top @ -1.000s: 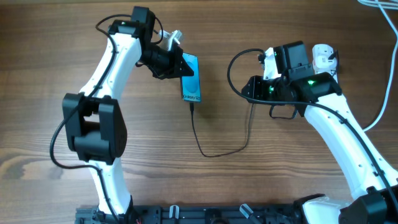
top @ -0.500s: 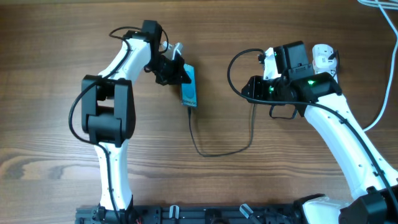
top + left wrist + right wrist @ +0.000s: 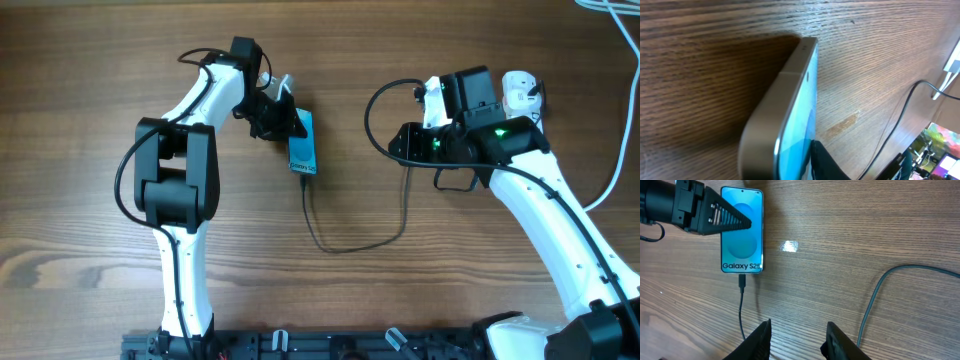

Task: Plug charger to phone and switch on socket
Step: 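Set the phone flat on the table and release it with the left gripper, then raise the left arm away and move the right gripper to the power strip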

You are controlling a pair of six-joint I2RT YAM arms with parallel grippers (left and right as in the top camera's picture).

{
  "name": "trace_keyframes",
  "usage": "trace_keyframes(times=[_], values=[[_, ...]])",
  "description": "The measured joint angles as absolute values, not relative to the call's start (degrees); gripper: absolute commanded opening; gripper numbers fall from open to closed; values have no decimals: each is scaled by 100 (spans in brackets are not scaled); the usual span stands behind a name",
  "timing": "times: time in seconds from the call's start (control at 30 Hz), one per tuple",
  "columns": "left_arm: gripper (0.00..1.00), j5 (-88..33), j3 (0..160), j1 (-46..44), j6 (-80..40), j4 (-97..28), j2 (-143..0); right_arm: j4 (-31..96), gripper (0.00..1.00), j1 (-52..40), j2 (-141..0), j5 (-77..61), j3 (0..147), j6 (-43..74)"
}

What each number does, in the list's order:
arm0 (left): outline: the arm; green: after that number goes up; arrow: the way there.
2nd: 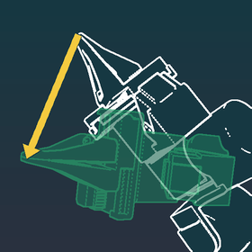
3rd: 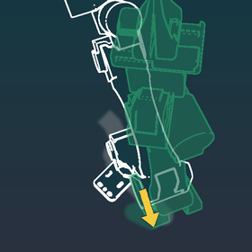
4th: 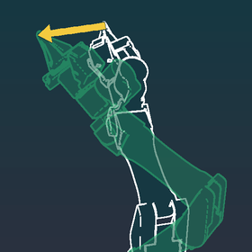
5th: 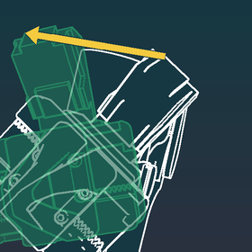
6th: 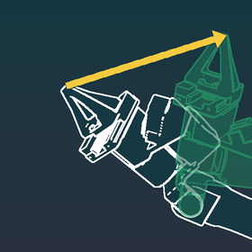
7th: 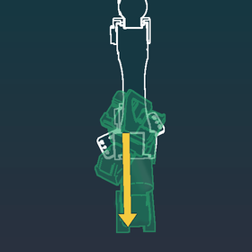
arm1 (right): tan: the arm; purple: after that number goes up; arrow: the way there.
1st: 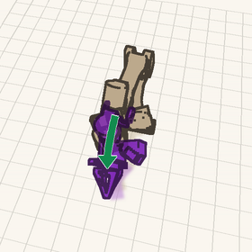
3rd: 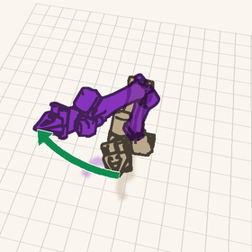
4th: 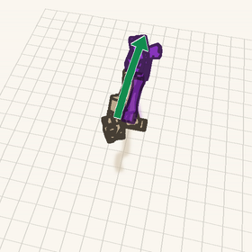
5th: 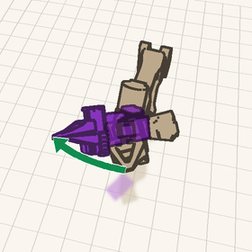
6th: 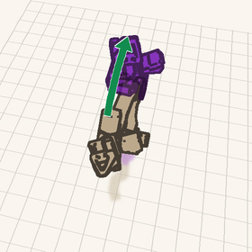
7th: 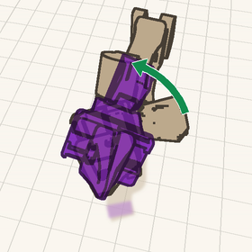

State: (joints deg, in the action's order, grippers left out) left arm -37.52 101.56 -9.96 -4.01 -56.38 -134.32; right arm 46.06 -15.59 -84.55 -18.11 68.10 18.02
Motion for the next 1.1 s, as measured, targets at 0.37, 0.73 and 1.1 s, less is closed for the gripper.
trace_keyframes(times=[0.37, 0.73, 1.1], values=[[48, -3096, 10184, -1011, -425, -5846, -13369, 4613, 36, -1559, -8455, -1793, 6810, 1765], [49, -1907, 10178, -1011, -510, -5889, -13144, 4613, 36, -1559, -8455, -1793, 6810, 1765], [21, -1608, 10119, -1011, -720, -6090, -11026, 4606, 12, -1559, -8455, -1796, 6810, 1752]])
